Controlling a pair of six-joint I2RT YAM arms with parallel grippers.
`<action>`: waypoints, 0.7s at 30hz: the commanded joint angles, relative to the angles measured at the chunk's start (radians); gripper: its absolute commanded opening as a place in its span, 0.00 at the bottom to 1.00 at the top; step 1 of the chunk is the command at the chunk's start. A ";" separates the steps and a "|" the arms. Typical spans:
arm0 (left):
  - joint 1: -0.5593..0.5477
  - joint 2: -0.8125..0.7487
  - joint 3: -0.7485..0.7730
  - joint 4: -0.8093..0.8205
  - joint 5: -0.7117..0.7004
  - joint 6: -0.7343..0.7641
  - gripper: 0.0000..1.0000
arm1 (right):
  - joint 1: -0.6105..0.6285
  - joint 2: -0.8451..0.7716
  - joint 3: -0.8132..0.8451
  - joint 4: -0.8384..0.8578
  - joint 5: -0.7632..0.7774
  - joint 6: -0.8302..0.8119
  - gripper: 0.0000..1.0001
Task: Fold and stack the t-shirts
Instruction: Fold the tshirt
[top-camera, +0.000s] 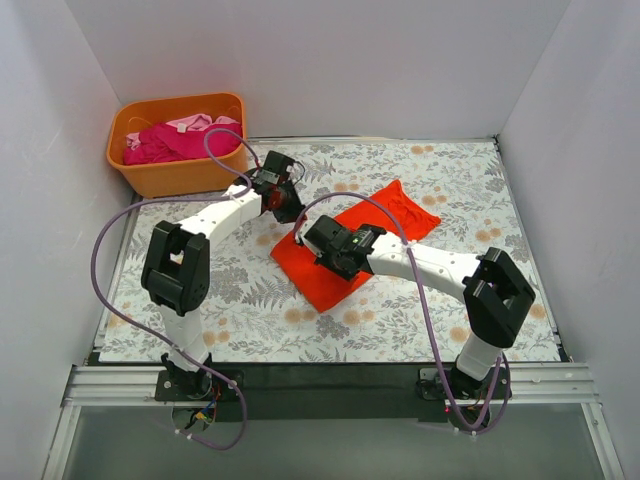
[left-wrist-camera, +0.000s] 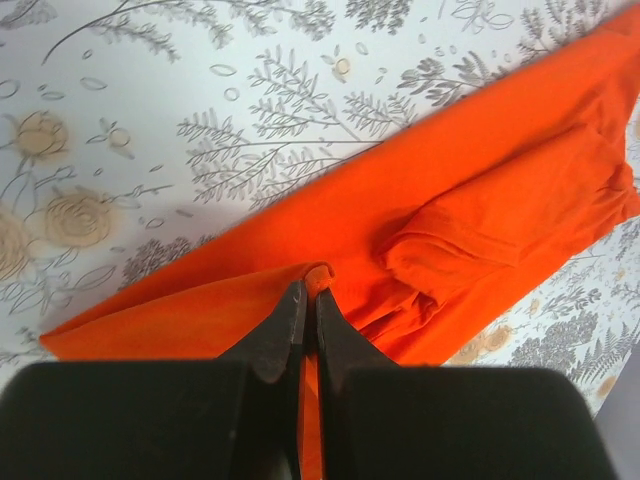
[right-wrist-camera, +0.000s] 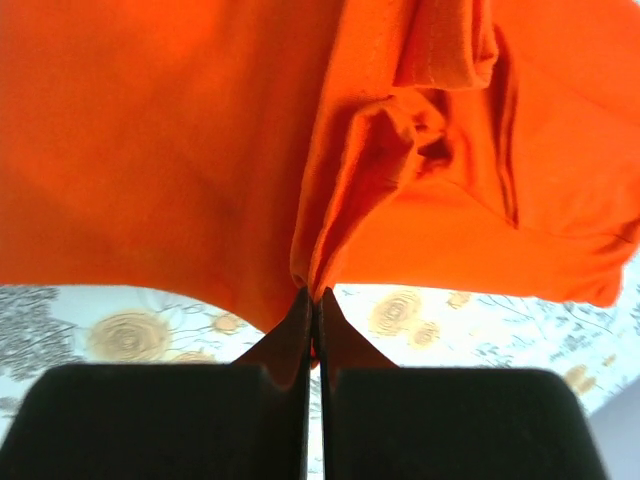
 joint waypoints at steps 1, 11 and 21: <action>-0.011 0.006 0.048 0.059 0.025 0.008 0.00 | -0.010 -0.014 -0.008 0.005 0.118 -0.033 0.01; -0.028 0.086 0.051 0.139 0.026 0.025 0.00 | -0.041 0.034 -0.043 0.046 0.129 -0.030 0.01; -0.039 0.123 0.007 0.206 -0.008 0.020 0.00 | -0.053 0.077 -0.089 0.126 0.215 -0.019 0.01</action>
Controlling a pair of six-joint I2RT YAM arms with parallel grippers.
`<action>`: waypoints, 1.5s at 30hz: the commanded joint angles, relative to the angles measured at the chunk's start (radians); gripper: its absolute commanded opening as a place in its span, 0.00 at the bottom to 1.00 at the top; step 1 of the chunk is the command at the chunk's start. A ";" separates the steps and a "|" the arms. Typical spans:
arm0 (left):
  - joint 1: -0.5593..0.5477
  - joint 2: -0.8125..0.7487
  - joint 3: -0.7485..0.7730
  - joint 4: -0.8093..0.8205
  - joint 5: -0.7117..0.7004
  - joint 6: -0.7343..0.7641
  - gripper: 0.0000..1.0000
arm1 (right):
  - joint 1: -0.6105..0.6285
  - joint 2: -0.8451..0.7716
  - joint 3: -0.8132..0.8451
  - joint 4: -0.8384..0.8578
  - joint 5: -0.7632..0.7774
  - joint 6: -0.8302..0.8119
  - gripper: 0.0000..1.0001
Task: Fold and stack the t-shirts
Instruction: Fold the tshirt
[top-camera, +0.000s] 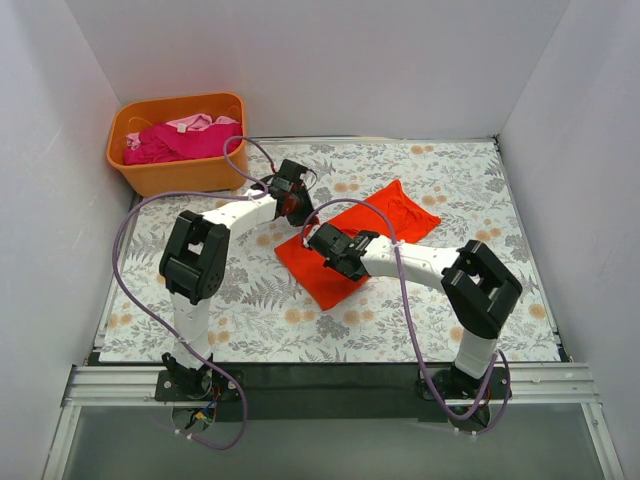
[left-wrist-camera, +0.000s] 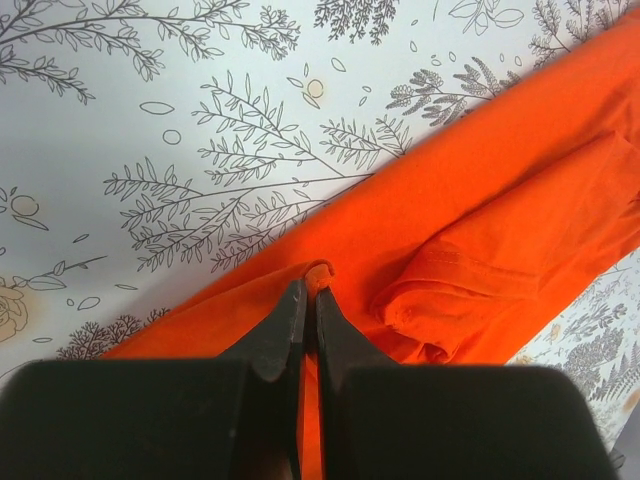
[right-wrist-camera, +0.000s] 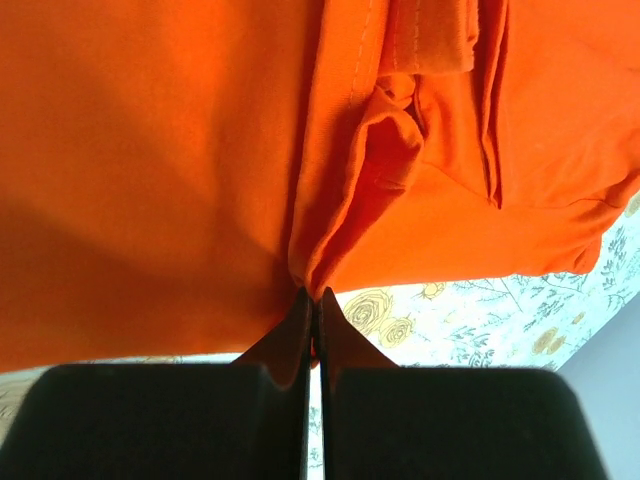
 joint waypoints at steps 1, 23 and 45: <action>-0.008 -0.023 -0.017 0.064 -0.028 0.004 0.00 | -0.008 0.008 -0.010 0.055 0.064 0.010 0.01; -0.019 -0.339 -0.271 0.162 -0.166 0.004 0.64 | -0.132 -0.015 -0.040 0.116 0.136 0.094 0.44; -0.015 -0.284 -0.436 0.147 -0.182 0.092 0.22 | -0.248 -0.169 -0.140 0.315 -1.238 0.209 0.35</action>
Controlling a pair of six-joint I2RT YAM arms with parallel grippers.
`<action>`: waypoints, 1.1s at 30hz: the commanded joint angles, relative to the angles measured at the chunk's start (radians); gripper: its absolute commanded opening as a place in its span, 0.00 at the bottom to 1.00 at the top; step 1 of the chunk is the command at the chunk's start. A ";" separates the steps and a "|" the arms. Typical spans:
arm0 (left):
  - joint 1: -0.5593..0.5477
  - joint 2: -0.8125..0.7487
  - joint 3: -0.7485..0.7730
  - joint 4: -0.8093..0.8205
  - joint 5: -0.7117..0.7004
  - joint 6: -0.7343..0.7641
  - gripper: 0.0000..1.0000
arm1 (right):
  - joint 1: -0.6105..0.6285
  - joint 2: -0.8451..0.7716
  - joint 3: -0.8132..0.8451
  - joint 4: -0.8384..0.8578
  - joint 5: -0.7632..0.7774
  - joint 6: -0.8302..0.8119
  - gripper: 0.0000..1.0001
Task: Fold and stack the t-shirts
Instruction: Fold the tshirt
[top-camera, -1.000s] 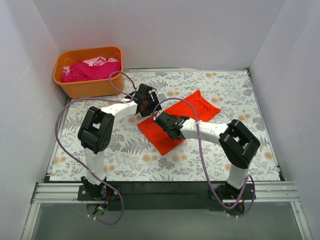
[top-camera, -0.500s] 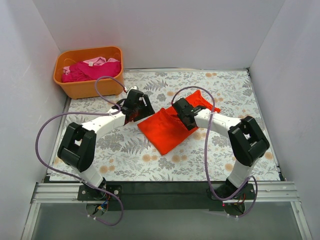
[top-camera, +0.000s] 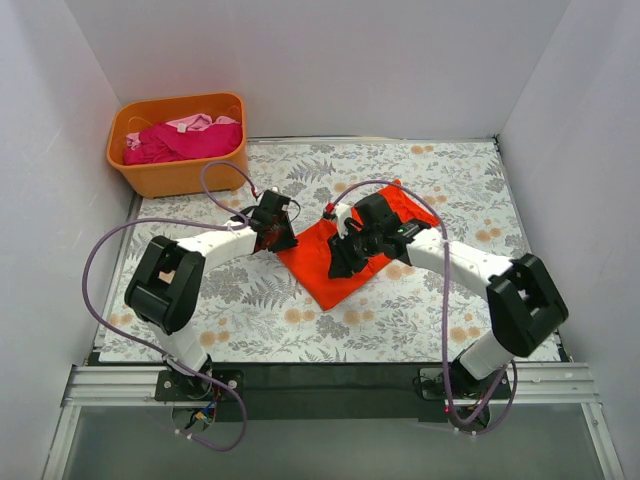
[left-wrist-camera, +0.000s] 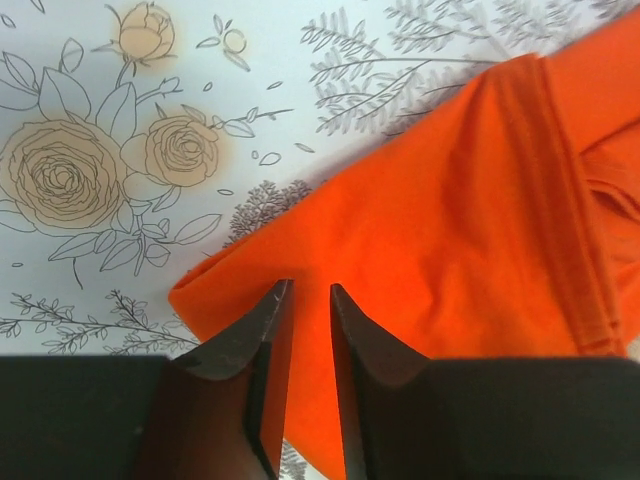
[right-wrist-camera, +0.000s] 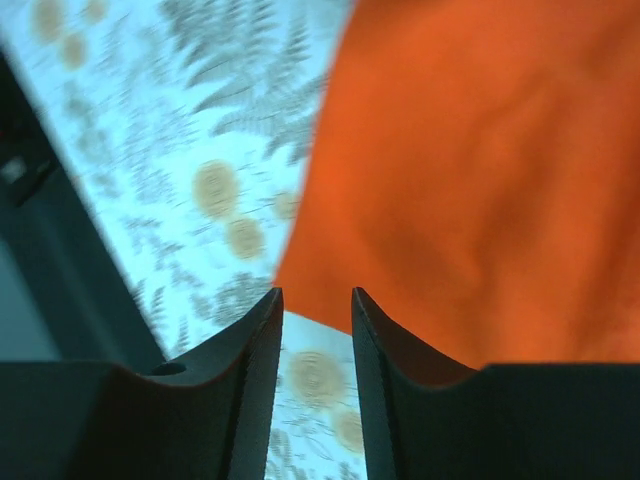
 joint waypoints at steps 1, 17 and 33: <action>-0.001 0.039 0.005 -0.005 -0.040 0.021 0.21 | 0.006 0.118 0.027 0.033 -0.383 -0.005 0.33; 0.039 0.087 -0.100 -0.160 -0.055 -0.152 0.13 | -0.055 0.414 0.057 -0.053 -0.265 0.021 0.30; 0.010 -0.377 -0.337 -0.234 0.046 -0.350 0.25 | -0.132 0.125 -0.012 -0.213 -0.036 -0.065 0.33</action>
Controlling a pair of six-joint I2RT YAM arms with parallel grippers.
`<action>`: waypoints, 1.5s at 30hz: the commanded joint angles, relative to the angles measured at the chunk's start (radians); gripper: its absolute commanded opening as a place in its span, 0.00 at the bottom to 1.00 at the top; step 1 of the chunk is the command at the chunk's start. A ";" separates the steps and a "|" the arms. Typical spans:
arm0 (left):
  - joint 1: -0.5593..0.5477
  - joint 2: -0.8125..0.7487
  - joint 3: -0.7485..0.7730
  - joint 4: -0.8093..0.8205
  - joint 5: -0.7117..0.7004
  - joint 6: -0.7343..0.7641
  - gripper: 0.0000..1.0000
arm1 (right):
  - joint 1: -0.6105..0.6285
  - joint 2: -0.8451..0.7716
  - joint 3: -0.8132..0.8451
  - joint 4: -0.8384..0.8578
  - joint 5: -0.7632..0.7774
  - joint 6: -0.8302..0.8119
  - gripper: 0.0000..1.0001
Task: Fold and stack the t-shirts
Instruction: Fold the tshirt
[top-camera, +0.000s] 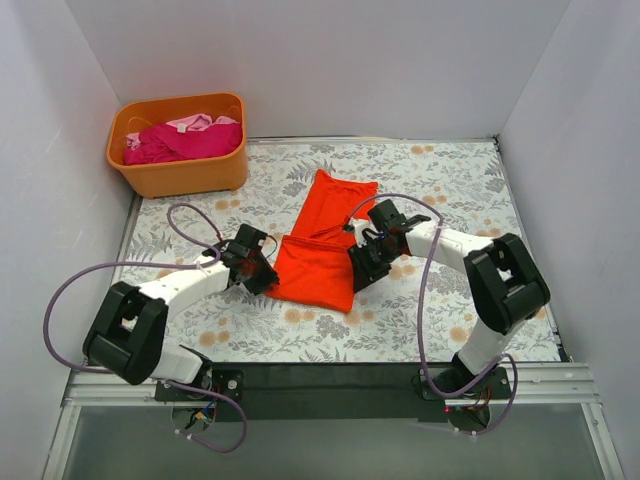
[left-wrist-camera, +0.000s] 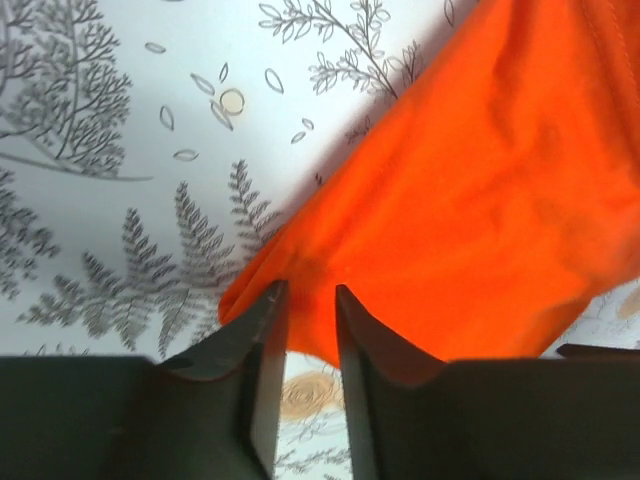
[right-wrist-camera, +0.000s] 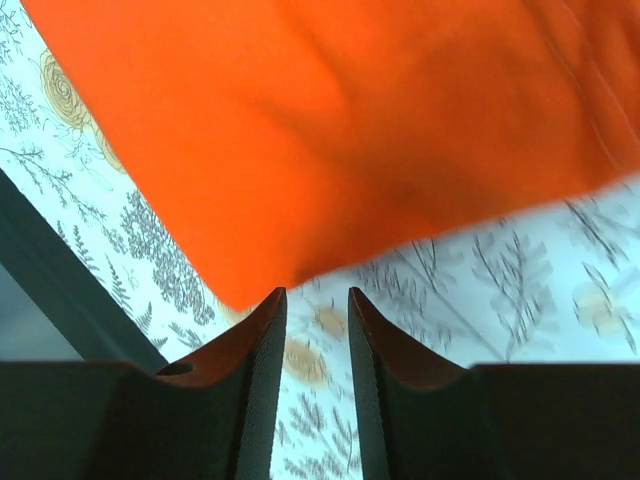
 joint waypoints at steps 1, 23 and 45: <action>-0.014 -0.111 -0.005 -0.086 -0.010 -0.021 0.28 | -0.004 -0.119 0.020 -0.047 0.095 -0.020 0.34; -0.023 -0.232 -0.027 -0.189 -0.099 0.007 0.47 | -0.099 0.055 0.143 0.184 0.229 0.052 0.19; -0.023 -0.002 -0.018 -0.098 -0.049 -0.064 0.53 | 0.462 -0.214 -0.080 0.078 0.569 -0.197 0.51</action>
